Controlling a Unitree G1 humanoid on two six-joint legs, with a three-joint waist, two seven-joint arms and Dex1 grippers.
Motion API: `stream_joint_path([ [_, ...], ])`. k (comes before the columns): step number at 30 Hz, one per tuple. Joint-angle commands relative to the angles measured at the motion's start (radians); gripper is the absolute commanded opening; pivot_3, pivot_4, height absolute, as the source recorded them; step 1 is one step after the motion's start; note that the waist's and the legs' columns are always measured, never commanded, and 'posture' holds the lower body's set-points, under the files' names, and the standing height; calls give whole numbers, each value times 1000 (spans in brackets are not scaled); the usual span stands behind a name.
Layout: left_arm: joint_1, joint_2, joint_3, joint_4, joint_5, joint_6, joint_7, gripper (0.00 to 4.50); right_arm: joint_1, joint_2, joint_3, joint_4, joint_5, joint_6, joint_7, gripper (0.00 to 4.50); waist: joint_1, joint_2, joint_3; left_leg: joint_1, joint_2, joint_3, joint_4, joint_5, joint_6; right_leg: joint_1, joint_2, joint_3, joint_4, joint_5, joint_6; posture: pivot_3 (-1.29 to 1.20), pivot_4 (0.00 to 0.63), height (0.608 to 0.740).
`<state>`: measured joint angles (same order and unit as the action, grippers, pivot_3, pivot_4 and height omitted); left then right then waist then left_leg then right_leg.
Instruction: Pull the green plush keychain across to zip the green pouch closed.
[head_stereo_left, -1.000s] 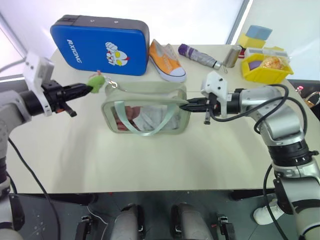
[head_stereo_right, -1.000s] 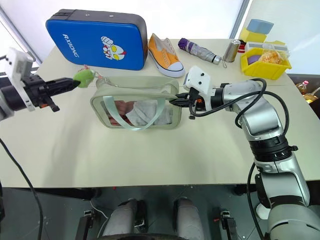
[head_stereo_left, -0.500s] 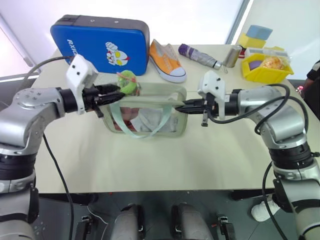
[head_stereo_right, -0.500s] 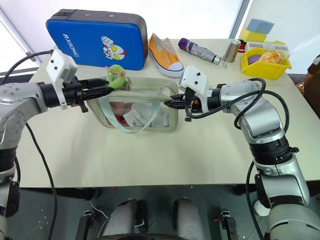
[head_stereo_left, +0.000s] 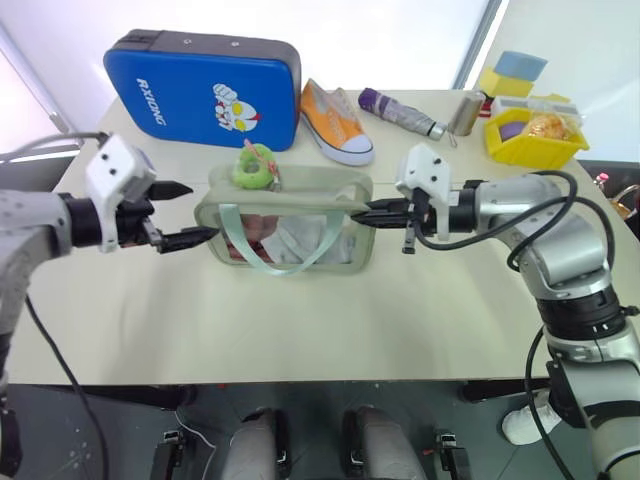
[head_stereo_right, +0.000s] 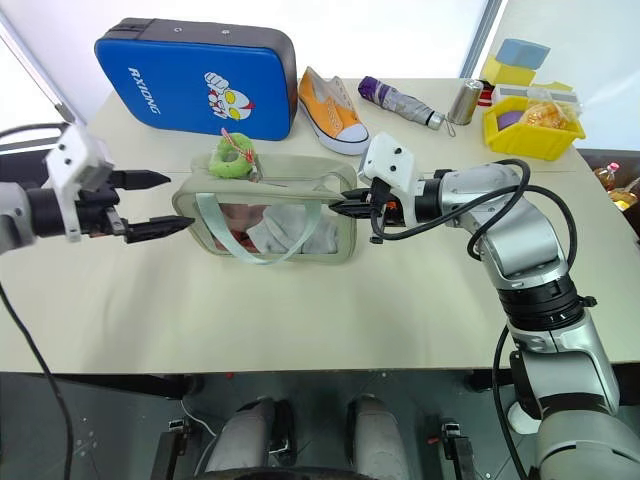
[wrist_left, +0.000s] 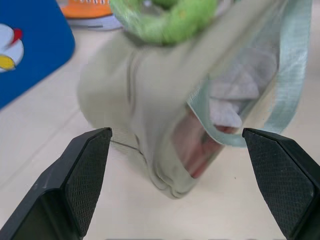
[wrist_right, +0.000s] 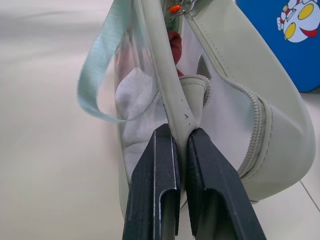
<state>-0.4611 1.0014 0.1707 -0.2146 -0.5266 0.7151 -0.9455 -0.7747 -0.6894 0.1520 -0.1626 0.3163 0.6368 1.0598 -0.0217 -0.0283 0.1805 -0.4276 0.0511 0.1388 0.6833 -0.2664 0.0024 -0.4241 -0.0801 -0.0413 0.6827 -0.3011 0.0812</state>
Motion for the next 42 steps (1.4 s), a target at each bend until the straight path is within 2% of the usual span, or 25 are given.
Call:
stream_joint_path([
  [1,-31,-42,-3,24,36,-41,52,4464,-29,0,-8,-18,4,-17,2,0,4,0,0,0,0,0,0,0,0,0,0,0,0,0,0,0,150,740],
  [2,-31,-49,-7,25,40,-47,48,4464,-30,0,-7,-19,5,-15,2,0,4,0,0,0,0,0,0,0,0,0,0,0,0,0,0,0,150,740],
  [5,-45,-70,-14,52,57,-67,52,3736,-33,-3,-8,-28,9,-6,2,0,4,0,0,0,0,0,0,0,0,0,0,0,0,0,0,0,150,740],
  [12,-51,-69,-16,74,72,-84,34,230,-39,-5,-14,-43,20,13,1,0,6,0,0,0,0,0,0,0,0,0,0,0,0,0,0,0,150,740],
  [13,-54,-71,-21,75,74,-82,36,43,-40,-5,-16,-46,22,17,1,0,6,0,0,0,0,0,0,0,0,0,0,0,0,0,0,0,150,740],
  [15,-59,-73,-29,76,78,-76,38,43,-43,-6,-24,-48,34,35,1,0,7,0,0,0,0,0,0,0,0,0,0,0,0,0,0,0,150,740],
  [17,-58,-71,-33,74,79,-75,33,0,-47,-14,-33,-49,52,61,12,793,7,0,0,0,0,0,0,0,0,0,0,0,0,0,0,0,150,740],
  [18,-57,-70,-34,73,81,-76,30,0,-54,-26,-35,-40,54,66,23,1031,7,0,0,0,0,0,0,0,0,0,0,0,0,0,0,0,150,740],
  [21,-54,-67,-38,71,88,-82,20,0,-106,-95,-30,27,63,75,114,2532,7,0,0,0,0,0,0,0,0,0,0,0,0,0,0,0,150,740],
  [24,-53,-66,-38,74,94,-87,14,0,-232,-127,-40,161,112,131,213,2532,6,1,0,0,0,1,0,0,1,0,0,0,0,0,0,0,150,740],
  [27,-59,-71,-43,82,98,-90,12,0,-361,-55,-62,315,135,129,211,2532,-1,1,0,1,0,1,0,0,1,0,0,0,0,0,0,0,150,740],
  [33,-77,-81,-60,87,113,-90,6,0,-597,307,-105,725,51,2,-86,2532,-11,1,0,1,1,1,-1,0,0,-1,1,0,2,0,-1,0,150,740],
  [35,-75,-79,-65,85,117,-93,3,0,-649,394,-103,836,21,-39,-143,2532,-11,1,0,0,1,1,-1,0,0,-1,1,0,2,0,-1,0,150,740],
  [38,-72,-78,-63,75,115,-85,6,0,-700,473,-98,962,-17,-96,-183,2532,-2,1,0,-1,-1,1,-1,0,1,-1,-1,0,1,0,-1,0,150,740],
  [42,-57,-76,-54,51,105,-72,14,0,-723,519,-84,1070,-62,-127,-195,2532,2,1,0,-2,-2,1,0,-1,2,-1,-2,0,0,0,-1,0,150,740],
])
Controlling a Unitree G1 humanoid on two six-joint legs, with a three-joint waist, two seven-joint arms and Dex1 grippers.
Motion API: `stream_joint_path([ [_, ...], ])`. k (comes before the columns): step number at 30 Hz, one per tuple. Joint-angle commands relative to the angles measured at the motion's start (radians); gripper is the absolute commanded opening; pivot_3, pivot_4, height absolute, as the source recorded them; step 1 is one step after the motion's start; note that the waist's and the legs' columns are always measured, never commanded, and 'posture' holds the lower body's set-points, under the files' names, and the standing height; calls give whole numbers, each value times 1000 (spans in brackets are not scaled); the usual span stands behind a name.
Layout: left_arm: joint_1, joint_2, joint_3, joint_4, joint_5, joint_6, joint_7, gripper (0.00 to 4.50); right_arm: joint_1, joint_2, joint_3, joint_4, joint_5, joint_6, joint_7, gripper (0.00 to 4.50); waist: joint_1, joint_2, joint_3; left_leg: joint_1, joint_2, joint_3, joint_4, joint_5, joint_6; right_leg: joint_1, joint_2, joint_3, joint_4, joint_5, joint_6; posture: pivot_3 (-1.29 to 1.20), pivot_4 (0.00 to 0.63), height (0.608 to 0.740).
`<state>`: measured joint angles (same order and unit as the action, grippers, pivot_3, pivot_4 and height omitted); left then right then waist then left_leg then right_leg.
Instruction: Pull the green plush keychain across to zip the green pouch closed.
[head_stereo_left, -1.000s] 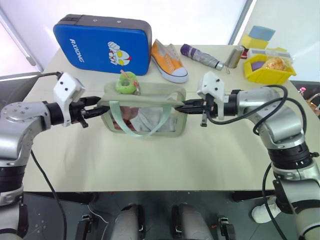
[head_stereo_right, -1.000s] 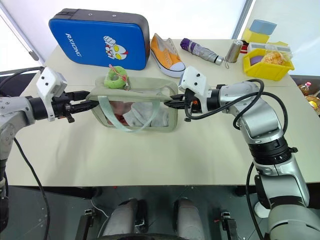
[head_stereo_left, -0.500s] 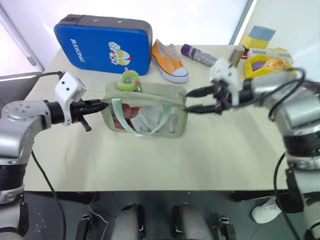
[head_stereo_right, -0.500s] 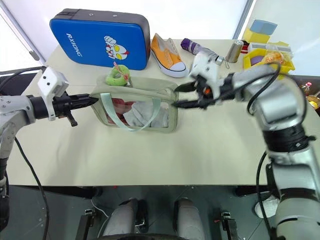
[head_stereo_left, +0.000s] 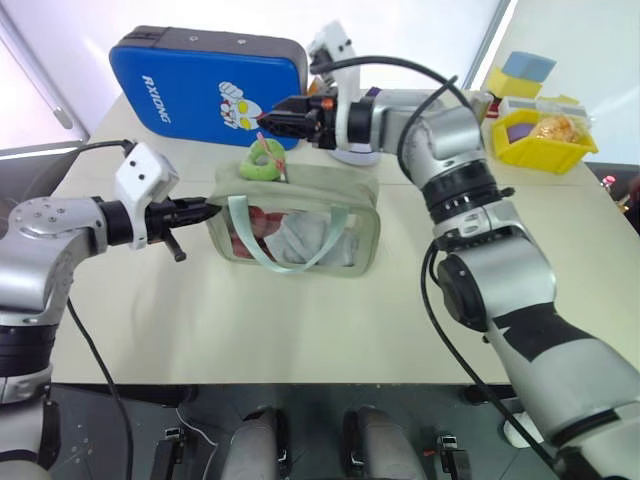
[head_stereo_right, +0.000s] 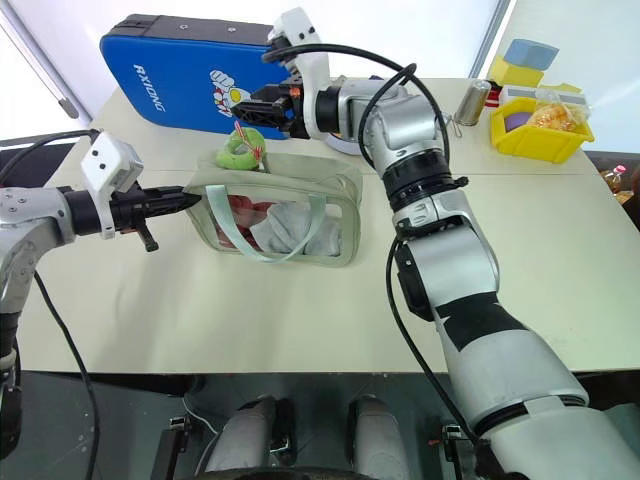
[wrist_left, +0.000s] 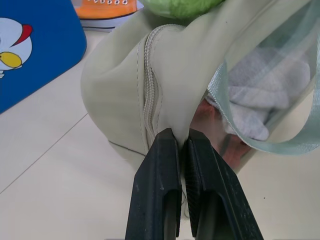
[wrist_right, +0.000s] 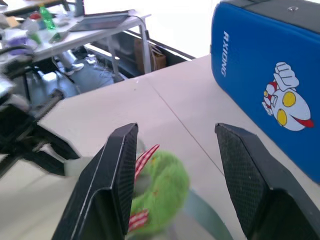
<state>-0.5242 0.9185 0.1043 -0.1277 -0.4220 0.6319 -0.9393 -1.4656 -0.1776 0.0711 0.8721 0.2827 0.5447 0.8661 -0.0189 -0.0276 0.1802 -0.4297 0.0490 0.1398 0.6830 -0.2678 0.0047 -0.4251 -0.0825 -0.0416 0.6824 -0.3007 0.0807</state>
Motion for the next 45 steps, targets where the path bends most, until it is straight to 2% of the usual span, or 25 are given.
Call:
stream_joint_path([
  [1,14,9,18,-44,-3,16,10,0,-32,13,0,53,-35,-23,5,2532,-1,0,0,0,0,0,0,0,0,0,0,0,0,0,0,0,150,740],
  [11,44,12,43,-65,-6,28,27,0,-41,27,4,90,-72,62,74,2532,-21,0,0,1,2,0,0,1,-1,0,1,0,1,0,0,0,150,740],
  [19,29,2,31,-54,3,14,34,0,-64,29,-53,71,-30,168,84,2532,-24,0,0,1,2,0,0,1,-1,0,1,0,1,0,0,0,150,740],
  [24,17,-8,17,-42,12,2,37,0,-50,32,-40,29,-25,240,123,2532,-23,0,0,1,2,0,0,1,-1,0,1,0,1,0,0,0,150,740],
  [32,9,-22,11,-27,31,-16,34,0,-35,38,-34,32,-52,196,83,2532,-23,0,0,1,1,0,0,1,-1,0,0,0,1,0,0,0,150,740],
  [35,13,-22,13,-29,32,-17,34,0,-51,37,-60,57,-47,169,48,1668,-23,0,0,1,1,-1,0,1,-1,0,0,0,1,0,0,0,150,740],
  [38,11,-23,12,-26,36,-22,35,0,-54,33,-66,58,-46,158,44,168,-24,0,0,1,1,0,0,1,-1,0,0,0,1,0,0,0,150,740],
  [45,7,-22,15,-16,43,-33,33,0,-64,-42,-84,-40,-22,201,69,67,-23,0,0,1,1,-1,0,1,-1,0,0,0,1,0,0,0,150,740],
])
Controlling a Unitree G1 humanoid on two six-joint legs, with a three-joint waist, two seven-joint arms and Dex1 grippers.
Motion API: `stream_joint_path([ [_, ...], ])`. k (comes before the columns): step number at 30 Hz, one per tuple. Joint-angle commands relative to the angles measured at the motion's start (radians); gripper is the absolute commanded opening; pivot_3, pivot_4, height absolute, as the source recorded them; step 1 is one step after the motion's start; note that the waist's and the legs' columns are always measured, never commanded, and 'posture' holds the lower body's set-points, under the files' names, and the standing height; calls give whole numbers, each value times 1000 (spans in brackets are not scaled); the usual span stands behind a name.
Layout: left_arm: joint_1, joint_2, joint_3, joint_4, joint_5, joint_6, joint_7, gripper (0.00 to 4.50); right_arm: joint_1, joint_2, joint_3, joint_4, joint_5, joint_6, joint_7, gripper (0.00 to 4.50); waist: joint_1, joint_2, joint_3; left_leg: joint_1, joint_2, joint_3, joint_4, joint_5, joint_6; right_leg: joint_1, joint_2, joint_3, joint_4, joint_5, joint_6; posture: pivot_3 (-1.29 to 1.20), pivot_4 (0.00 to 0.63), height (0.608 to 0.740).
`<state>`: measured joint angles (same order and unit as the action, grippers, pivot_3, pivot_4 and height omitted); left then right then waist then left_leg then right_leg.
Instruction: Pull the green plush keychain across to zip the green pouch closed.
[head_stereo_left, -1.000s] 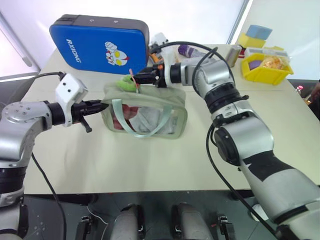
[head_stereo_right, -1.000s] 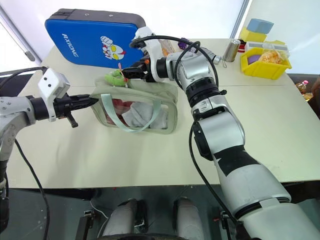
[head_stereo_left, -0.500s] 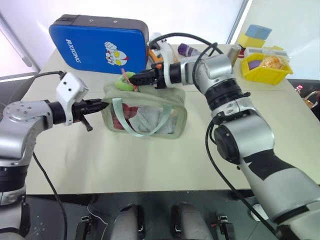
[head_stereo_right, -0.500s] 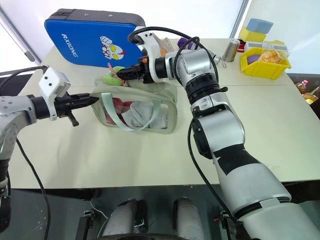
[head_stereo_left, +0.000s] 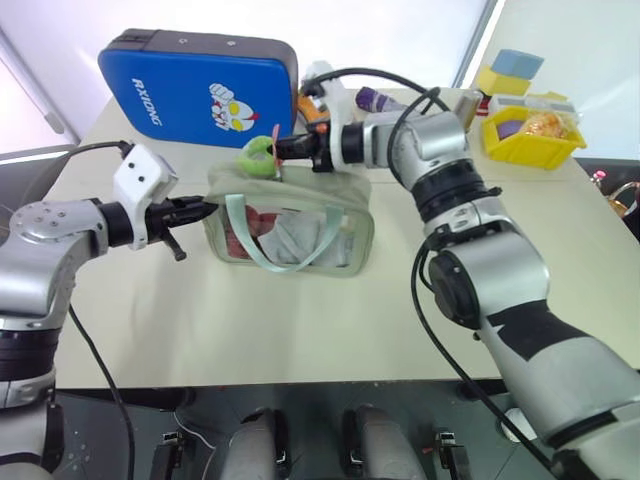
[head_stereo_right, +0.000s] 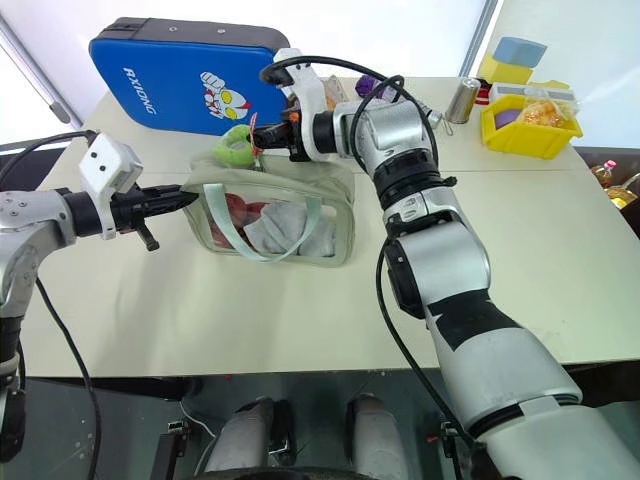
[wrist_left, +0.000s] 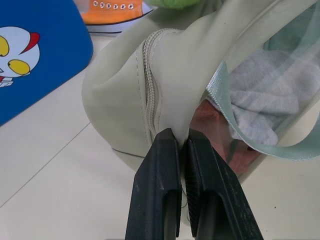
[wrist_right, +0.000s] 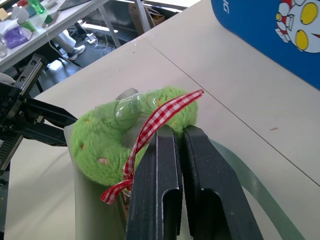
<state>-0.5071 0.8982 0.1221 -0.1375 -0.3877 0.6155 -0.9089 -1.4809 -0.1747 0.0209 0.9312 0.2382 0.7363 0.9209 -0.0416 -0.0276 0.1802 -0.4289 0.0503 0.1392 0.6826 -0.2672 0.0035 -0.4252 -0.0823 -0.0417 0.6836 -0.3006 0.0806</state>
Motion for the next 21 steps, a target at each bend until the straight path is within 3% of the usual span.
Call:
stream_joint_path([
  [1,-8,-1,-1,-7,10,-18,3,0,-48,-72,-35,-143,25,19,15,67,0,0,0,0,0,0,0,0,0,0,0,0,0,0,0,0,150,740],
  [11,1,12,8,14,19,-31,-5,0,162,-427,26,-651,-50,124,-9,67,5,0,0,-1,0,-1,0,0,0,0,-1,0,-1,0,0,0,150,740],
  [17,-32,1,-16,51,25,-41,-9,0,339,-636,65,-833,-139,100,-42,67,1,1,1,-1,0,0,-1,0,0,-1,0,0,-1,0,0,0,150,740],
  [21,-58,-13,-40,65,26,-42,-11,0,500,-689,84,-887,-180,76,-88,67,2,1,0,0,0,0,0,0,0,-1,0,0,-1,0,0,0,150,740],
])
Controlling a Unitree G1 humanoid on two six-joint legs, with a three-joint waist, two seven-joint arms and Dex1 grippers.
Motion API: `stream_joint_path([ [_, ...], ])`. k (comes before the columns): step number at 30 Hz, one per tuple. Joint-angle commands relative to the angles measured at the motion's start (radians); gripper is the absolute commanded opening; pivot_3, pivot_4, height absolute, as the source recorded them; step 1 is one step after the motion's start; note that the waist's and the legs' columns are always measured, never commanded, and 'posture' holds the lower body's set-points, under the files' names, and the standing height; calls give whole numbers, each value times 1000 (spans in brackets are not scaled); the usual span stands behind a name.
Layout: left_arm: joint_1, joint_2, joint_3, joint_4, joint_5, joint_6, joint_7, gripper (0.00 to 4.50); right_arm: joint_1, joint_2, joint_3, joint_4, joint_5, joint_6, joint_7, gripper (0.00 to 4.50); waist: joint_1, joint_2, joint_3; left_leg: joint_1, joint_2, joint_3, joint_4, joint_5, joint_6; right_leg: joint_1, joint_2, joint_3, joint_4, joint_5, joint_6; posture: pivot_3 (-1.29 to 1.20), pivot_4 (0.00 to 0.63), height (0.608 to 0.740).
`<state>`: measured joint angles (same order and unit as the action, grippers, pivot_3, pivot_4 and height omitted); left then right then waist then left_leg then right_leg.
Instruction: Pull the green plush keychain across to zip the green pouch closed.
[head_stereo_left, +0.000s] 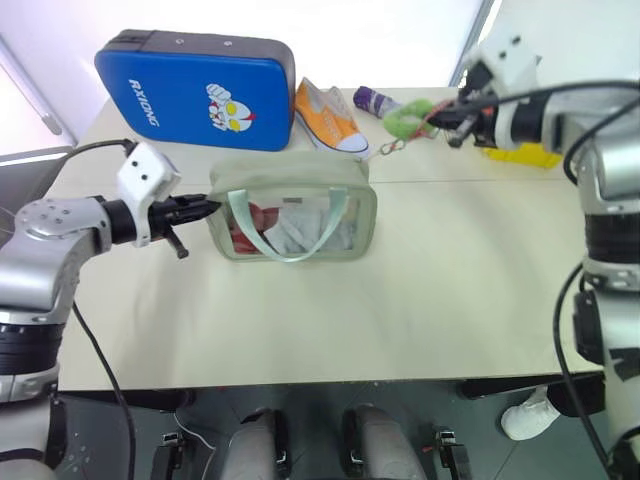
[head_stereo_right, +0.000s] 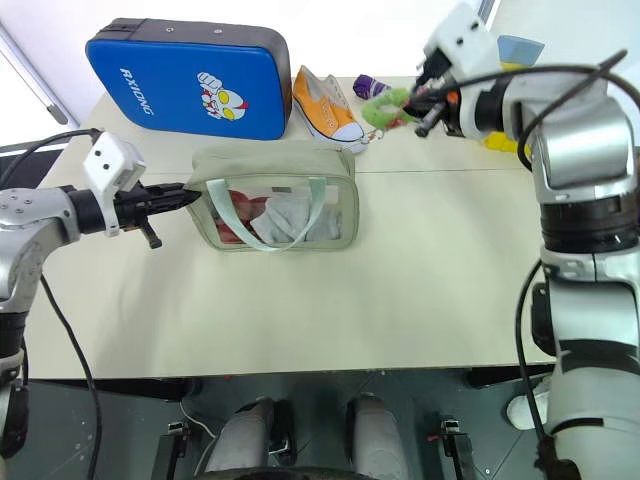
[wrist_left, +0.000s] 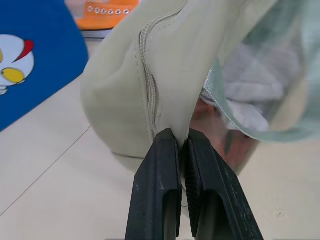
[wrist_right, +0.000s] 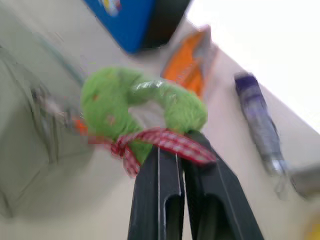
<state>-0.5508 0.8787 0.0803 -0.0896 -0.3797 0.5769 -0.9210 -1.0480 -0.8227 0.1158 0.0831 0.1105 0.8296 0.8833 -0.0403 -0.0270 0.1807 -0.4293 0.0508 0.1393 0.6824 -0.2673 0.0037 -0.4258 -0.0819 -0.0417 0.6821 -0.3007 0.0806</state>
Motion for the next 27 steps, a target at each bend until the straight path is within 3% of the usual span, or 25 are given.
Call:
stream_joint_path([
  [1,-18,5,-2,20,18,-5,0,0,107,-31,-15,-52,-49,-8,-64,67,2,0,0,0,0,0,0,0,0,0,0,0,0,0,0,0,150,740],
  [8,-32,2,-13,24,19,-4,-2,0,346,174,-43,-109,39,92,-166,67,2,0,0,2,0,0,0,1,-1,1,1,0,1,0,0,0,150,740],
  [12,-16,13,-1,6,14,8,-2,0,380,247,-46,-106,62,105,-194,67,2,0,0,2,0,0,0,1,-1,1,1,0,1,0,0,0,150,740],
  [19,12,22,20,-28,4,27,10,0,342,216,-20,-35,43,-2,-159,67,2,0,0,2,0,0,0,1,-1,1,1,0,0,0,0,0,150,740],
  [20,15,23,26,-31,2,26,13,576,305,206,-42,-18,58,-16,-140,523,0,0,0,2,0,0,0,1,-1,1,1,0,1,0,0,0,150,740],
  [22,12,26,42,-29,-10,35,9,1143,233,174,-72,10,87,-23,-93,1067,-2,0,0,2,0,0,0,1,-1,1,1,0,1,0,0,0,150,740],
  [27,-14,57,90,-11,-59,76,-27,3586,98,57,-95,46,157,-19,73,3544,-1,0,0,2,1,0,-1,1,-1,1,2,0,0,0,0,0,150,740],
])
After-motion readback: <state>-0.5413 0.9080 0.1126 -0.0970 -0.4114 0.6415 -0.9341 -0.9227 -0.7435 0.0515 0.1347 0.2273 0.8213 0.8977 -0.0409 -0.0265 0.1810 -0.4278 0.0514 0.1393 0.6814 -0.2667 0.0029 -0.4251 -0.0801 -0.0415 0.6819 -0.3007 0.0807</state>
